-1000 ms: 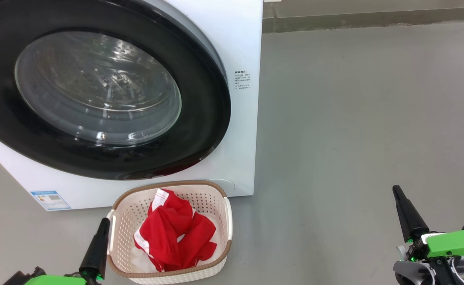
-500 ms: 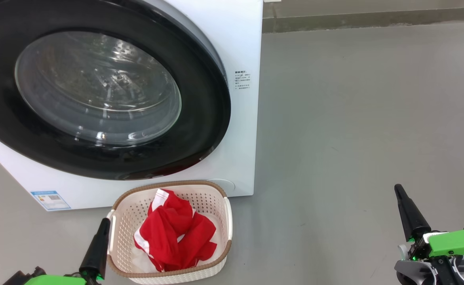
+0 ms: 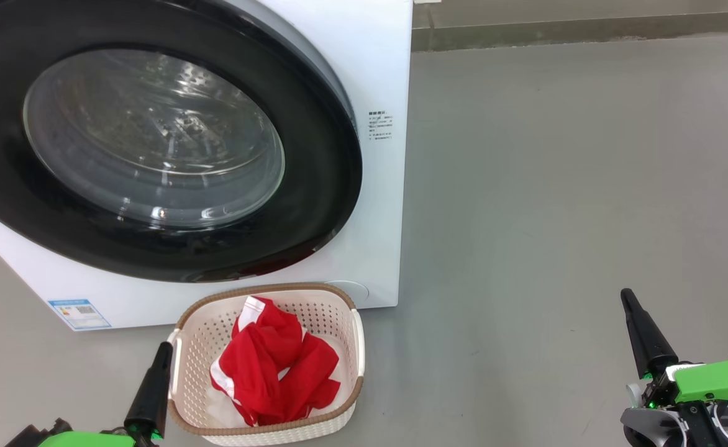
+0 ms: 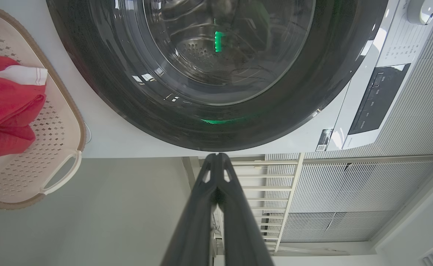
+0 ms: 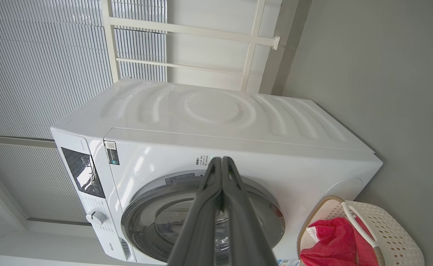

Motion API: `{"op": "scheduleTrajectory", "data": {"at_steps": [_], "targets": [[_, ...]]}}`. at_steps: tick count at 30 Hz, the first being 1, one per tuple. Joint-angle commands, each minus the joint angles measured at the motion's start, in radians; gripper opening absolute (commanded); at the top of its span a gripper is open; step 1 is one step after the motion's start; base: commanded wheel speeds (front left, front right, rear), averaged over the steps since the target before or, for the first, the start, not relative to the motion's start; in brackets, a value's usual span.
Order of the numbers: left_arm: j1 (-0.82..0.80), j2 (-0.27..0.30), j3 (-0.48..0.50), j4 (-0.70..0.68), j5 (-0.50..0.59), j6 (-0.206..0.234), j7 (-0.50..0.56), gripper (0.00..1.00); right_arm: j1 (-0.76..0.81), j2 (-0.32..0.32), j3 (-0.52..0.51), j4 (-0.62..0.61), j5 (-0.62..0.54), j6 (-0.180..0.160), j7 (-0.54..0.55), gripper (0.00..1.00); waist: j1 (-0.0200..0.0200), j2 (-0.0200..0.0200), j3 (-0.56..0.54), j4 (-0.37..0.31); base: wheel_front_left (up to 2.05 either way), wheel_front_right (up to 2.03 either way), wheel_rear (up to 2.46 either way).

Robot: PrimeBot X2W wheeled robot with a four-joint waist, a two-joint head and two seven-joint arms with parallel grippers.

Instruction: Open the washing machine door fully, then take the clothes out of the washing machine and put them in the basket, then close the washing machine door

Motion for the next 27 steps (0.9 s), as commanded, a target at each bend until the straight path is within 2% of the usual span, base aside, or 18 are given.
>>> {"op": "scheduleTrajectory", "data": {"at_steps": [1, 27], "targets": [[-0.041, 0.011, 0.036, -0.021, 0.002, -0.007, 0.006, 0.00, -0.041, -0.010, 0.019, -0.029, -0.002, 0.001, 0.005, 0.00, 0.0000, 0.0000, 0.000, 0.000, 0.00, 0.00, 0.00], [-0.041, 0.008, 0.041, -0.020, 0.006, -0.007, 0.010, 0.00, -0.042, -0.005, 0.012, -0.029, -0.007, 0.001, 0.010, 0.00, 0.0000, 0.0000, 0.000, 0.000, 0.00, 0.00, 0.00]]}}
